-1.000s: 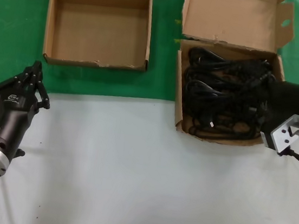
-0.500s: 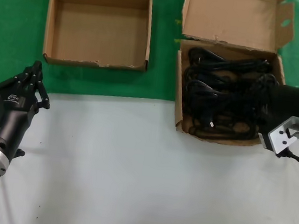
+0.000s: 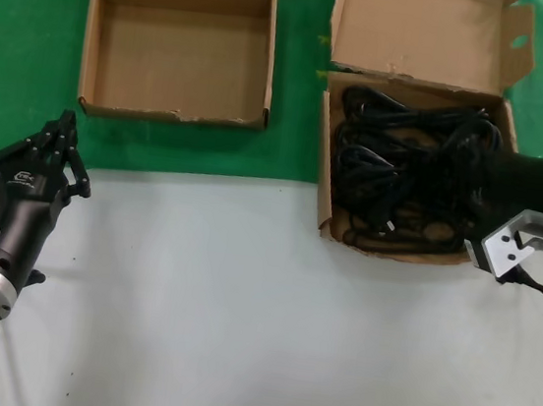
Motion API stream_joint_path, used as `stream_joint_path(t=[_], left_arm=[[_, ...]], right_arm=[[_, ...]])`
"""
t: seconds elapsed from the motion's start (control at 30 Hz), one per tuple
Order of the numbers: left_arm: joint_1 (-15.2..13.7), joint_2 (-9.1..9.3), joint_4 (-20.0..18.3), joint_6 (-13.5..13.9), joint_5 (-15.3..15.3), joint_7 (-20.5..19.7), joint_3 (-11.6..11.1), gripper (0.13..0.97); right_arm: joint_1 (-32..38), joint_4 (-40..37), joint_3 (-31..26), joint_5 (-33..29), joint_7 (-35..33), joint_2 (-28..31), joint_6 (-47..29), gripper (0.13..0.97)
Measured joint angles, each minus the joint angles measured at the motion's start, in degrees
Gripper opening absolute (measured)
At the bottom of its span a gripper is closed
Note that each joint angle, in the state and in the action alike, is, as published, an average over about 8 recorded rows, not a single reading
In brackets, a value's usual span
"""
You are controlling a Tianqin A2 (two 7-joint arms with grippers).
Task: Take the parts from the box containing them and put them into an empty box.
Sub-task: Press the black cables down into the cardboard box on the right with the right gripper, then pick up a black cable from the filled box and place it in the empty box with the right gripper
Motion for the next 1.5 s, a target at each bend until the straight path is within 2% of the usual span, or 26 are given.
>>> stream_joint_path(t=[0.2, 0.5, 0.77, 0.93, 1.1, 1.3, 1.5], left_arm=[[0.00, 0.00, 0.00, 0.00, 0.00, 0.00, 0.00, 0.145], [0.00, 0.00, 0.00, 0.00, 0.00, 0.00, 0.00, 0.145], [0.00, 0.00, 0.00, 0.00, 0.00, 0.00, 0.00, 0.145], [0.00, 0.00, 0.00, 0.00, 0.00, 0.00, 0.00, 0.145], [0.00, 0.00, 0.00, 0.00, 0.00, 0.00, 0.00, 0.145], [0.00, 0.00, 0.00, 0.00, 0.00, 0.00, 0.00, 0.145], [0.00, 0.00, 0.00, 0.00, 0.00, 0.00, 0.00, 0.145]], right_arm=[[-0.12, 1.06, 0.38, -0.16, 0.54, 0.31, 0.14, 0.210], [0.92, 7.43, 2.75, -0.18, 5.27, 1.46, -1.57, 0.209], [6.47, 8.22, 2.89, 1.26, 11.46, -3.54, -4.06, 0.208], [10.17, 4.39, 1.10, 3.12, 14.56, -9.95, -4.54, 0.208], [13.51, -1.34, -1.15, 3.54, 14.35, -16.69, -2.43, 0.207], [16.74, -10.31, -3.34, 4.08, 11.54, -23.68, 1.50, 0.207], [18.81, -20.68, -4.41, 6.81, 5.57, -29.19, 5.93, 0.207]])
